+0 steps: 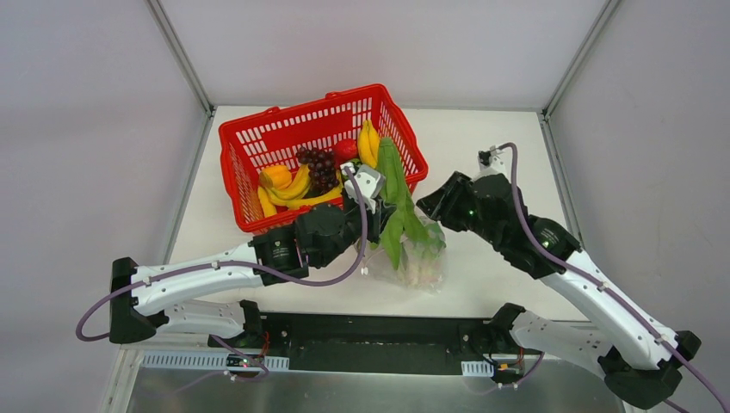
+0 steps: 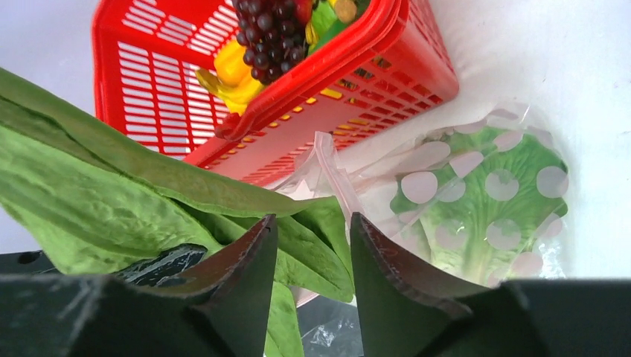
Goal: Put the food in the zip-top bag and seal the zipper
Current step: Place the fake vegetable in the zipper food storage bag.
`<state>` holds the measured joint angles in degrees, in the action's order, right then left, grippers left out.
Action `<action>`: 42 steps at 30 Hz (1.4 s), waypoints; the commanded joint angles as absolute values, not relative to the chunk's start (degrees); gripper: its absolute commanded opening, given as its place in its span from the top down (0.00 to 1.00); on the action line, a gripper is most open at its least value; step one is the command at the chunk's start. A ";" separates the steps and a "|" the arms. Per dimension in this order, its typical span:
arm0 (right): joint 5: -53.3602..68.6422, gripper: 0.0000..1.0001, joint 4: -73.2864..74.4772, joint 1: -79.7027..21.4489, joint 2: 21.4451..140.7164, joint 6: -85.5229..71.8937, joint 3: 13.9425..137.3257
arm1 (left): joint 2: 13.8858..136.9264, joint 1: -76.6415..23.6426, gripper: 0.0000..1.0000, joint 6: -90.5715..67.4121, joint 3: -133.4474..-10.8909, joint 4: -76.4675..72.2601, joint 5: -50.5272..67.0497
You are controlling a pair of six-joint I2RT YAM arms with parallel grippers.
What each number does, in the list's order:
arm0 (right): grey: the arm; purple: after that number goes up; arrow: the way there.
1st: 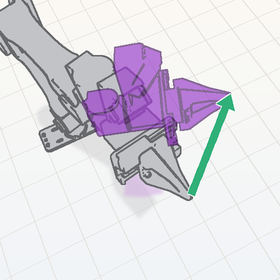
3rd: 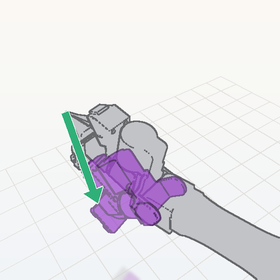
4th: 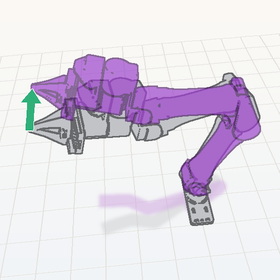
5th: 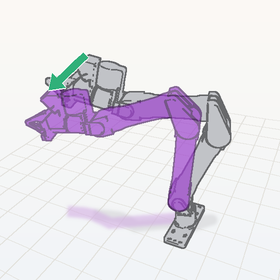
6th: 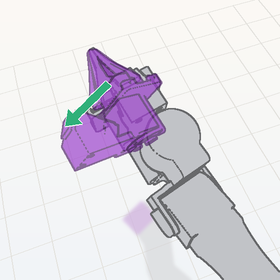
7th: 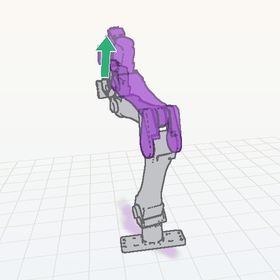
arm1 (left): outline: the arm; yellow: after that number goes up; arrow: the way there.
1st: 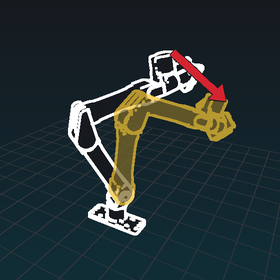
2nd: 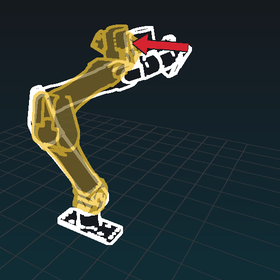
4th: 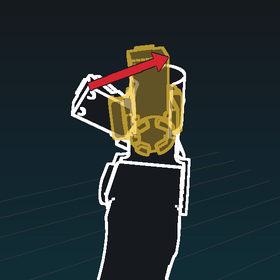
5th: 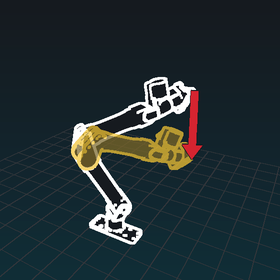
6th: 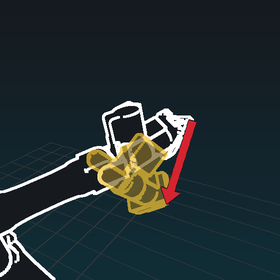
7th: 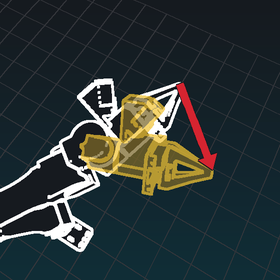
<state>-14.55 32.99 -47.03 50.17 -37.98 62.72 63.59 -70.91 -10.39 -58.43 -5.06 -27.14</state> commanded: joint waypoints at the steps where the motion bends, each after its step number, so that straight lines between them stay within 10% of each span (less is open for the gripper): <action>1: -7.35 0.56 32.75 -45.12 53.06 -37.17 63.06 | 61.61 -71.38 1.00 -10.00 -57.25 -9.44 -27.14; 16: 13.56 0.57 15.76 -37.73 56.11 -37.89 50.14 | 59.98 -71.38 1.00 -11.21 -53.32 -10.65 -28.87; 29: 17.63 1.00 5.94 -36.93 63.34 -36.21 46.65 | 59.68 -71.39 1.00 -11.85 -51.11 -10.97 -31.13; 42: 5.17 1.00 20.01 -36.96 56.12 -31.91 51.18 | 55.91 -71.37 1.00 -8.15 -50.42 -8.98 -35.80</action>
<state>11.99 13.37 -37.28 59.35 -34.92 47.66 57.80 -70.94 -10.55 -49.43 -6.70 -32.88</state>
